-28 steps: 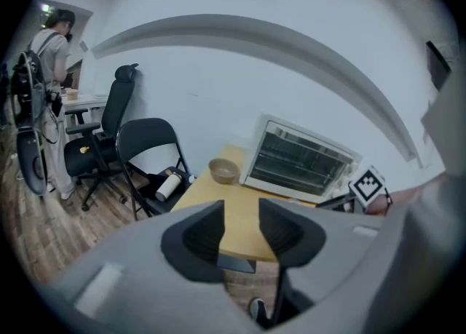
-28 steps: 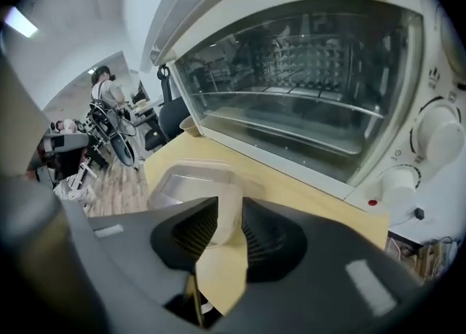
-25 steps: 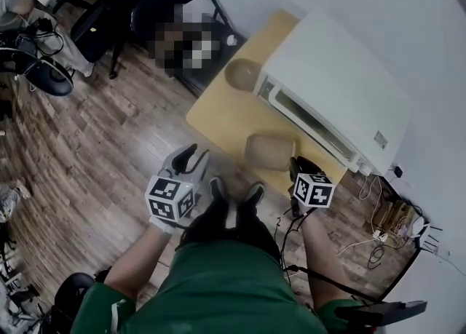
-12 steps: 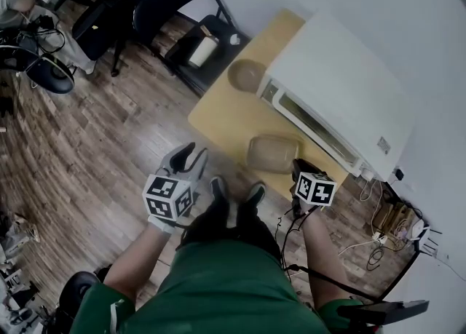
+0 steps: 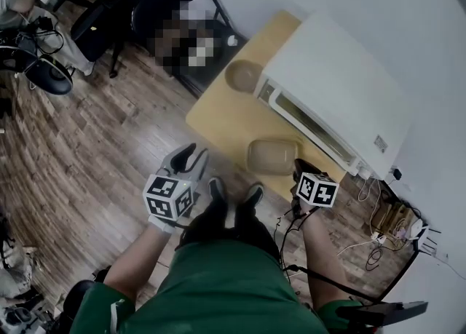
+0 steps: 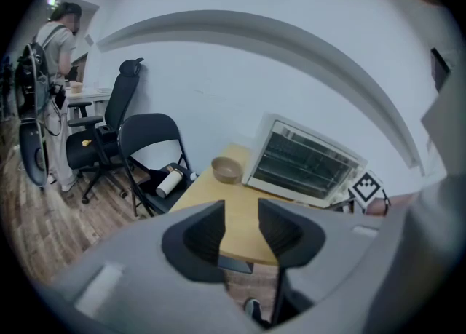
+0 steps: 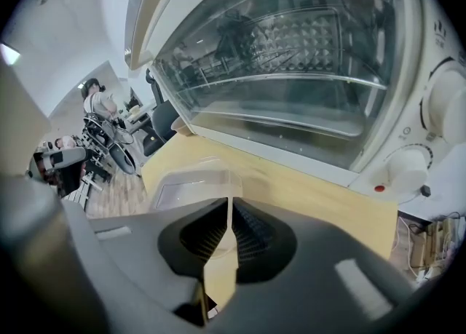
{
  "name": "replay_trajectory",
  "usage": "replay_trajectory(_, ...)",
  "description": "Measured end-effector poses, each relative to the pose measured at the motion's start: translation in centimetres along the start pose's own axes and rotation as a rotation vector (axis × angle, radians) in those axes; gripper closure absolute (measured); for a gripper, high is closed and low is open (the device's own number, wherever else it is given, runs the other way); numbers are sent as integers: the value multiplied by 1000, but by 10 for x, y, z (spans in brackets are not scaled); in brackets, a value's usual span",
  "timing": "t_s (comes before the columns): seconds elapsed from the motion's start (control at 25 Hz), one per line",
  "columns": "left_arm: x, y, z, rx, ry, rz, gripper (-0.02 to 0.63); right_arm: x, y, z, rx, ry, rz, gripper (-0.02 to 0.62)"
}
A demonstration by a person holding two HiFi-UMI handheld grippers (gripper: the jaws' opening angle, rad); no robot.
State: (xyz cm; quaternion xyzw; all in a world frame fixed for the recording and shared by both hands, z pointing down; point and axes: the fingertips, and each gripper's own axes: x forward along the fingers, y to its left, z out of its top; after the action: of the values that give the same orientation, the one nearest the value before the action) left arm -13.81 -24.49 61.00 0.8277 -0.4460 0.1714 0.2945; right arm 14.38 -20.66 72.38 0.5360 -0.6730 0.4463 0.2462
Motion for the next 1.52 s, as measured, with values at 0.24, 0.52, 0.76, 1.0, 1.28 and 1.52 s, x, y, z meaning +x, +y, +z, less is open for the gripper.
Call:
replay_trajectory(0.24, -1, -5, 1, 1, -7, -4, 468, -11, 4, 2, 11, -38, 24, 578)
replay_trajectory(0.52, -3, -20, 5, 14, -20, -18, 468, -29, 17, 6, 11, -87, 85, 578)
replay_trajectory(0.76, -10, -32, 8, 30, -39, -25, 468, -49, 22, 6, -1, -126, 90, 578)
replay_trajectory(1.0, -20, -42, 7, 34, -51, -25, 468, -73, 30, 8, -26, -173, 101, 578)
replay_trajectory(1.28, -30, -48, 18, 44, -83, -16, 468, -106, 45, 18, -48, -238, 135, 578)
replay_trajectory(1.52, -41, -50, 30, 42, -121, 0, 468, -132, 56, 28, -89, -289, 150, 578)
